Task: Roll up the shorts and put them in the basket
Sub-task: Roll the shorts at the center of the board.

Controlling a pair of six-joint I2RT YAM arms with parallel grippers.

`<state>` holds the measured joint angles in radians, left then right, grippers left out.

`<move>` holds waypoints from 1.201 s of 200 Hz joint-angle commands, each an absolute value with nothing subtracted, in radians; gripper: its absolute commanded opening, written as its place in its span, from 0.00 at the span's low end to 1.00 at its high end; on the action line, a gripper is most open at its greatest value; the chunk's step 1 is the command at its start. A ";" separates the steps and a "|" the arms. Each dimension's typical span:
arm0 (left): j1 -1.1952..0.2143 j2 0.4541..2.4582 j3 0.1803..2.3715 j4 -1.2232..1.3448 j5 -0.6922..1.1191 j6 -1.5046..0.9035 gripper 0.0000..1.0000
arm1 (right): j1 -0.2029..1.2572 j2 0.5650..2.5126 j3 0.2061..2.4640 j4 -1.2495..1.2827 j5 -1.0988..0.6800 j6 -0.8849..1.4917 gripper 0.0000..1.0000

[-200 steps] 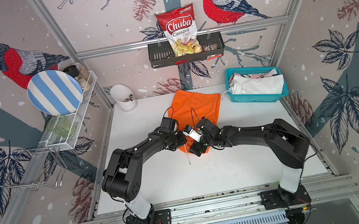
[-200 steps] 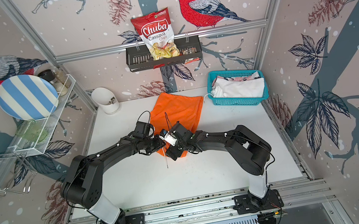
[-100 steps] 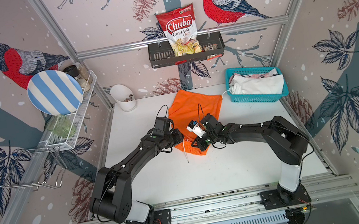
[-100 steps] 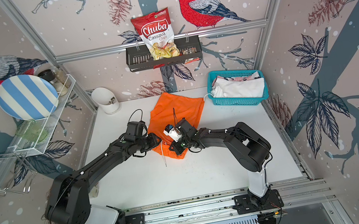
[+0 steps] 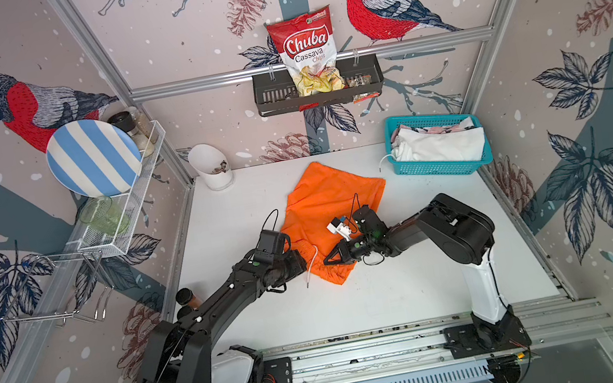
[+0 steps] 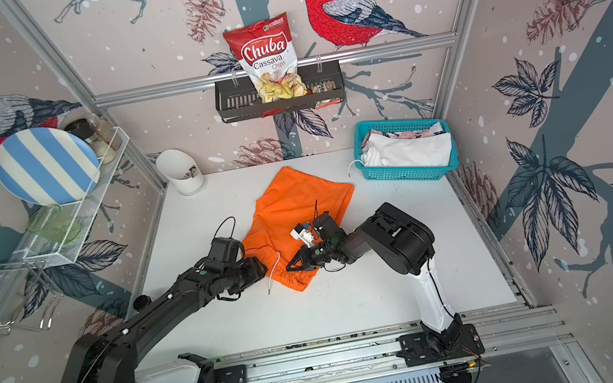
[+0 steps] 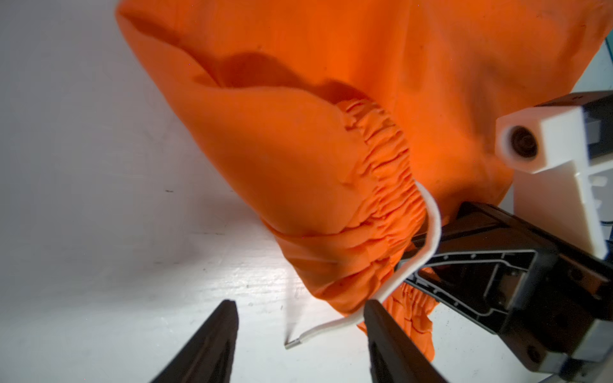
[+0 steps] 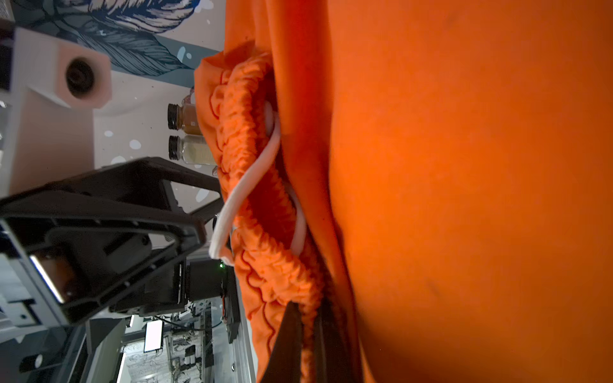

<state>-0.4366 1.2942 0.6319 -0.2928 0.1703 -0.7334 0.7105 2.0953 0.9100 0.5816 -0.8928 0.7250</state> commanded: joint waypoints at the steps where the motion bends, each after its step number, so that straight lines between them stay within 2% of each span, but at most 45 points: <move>1: -0.434 1.339 0.628 -0.195 0.209 -0.756 0.69 | 0.713 2.114 0.889 0.541 -0.824 0.766 0.00; 58: -0.417 1.459 0.693 -0.117 0.169 -0.732 0.70 | 0.724 2.086 0.898 0.397 -0.762 0.655 0.00; 73: -0.397 1.502 0.719 -0.133 0.143 -0.720 0.67 | 0.729 2.058 0.912 0.335 -0.723 0.604 0.06; 80: -0.387 1.519 0.725 -0.134 0.147 -0.716 0.62 | 0.733 2.040 0.924 0.293 -0.695 0.573 0.11; 102: -0.373 1.560 0.736 -0.130 0.174 -0.707 0.28 | 0.758 1.962 0.972 0.135 -0.544 0.462 0.34; 114: -0.373 1.564 0.736 -0.132 0.185 -0.704 0.15 | 0.779 1.908 0.997 0.051 -0.409 0.399 0.47; 124: -0.373 1.557 0.732 -0.133 0.194 -0.705 0.09 | 0.810 1.858 1.014 -0.014 -0.279 0.336 0.56; 151: -0.371 1.517 0.720 -0.151 0.217 -0.709 0.06 | 0.965 1.741 1.035 -0.118 0.202 0.153 0.75; 167: -0.371 1.501 0.723 -0.167 0.234 -0.711 0.06 | 1.056 1.713 1.043 -0.135 0.378 0.061 0.83; 208: -0.370 1.482 0.733 -0.197 0.262 -0.701 0.07 | 1.251 1.772 1.044 -0.064 0.611 -0.144 0.94; 240: -0.369 1.476 0.736 -0.212 0.268 -0.696 0.07 | 1.291 1.875 1.080 -0.037 0.647 -0.203 0.95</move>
<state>-0.3740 1.4853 0.7288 -0.1844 0.2508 -0.7166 1.2720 1.8278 1.0603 -0.0628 0.5220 -0.1040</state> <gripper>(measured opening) 0.088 0.957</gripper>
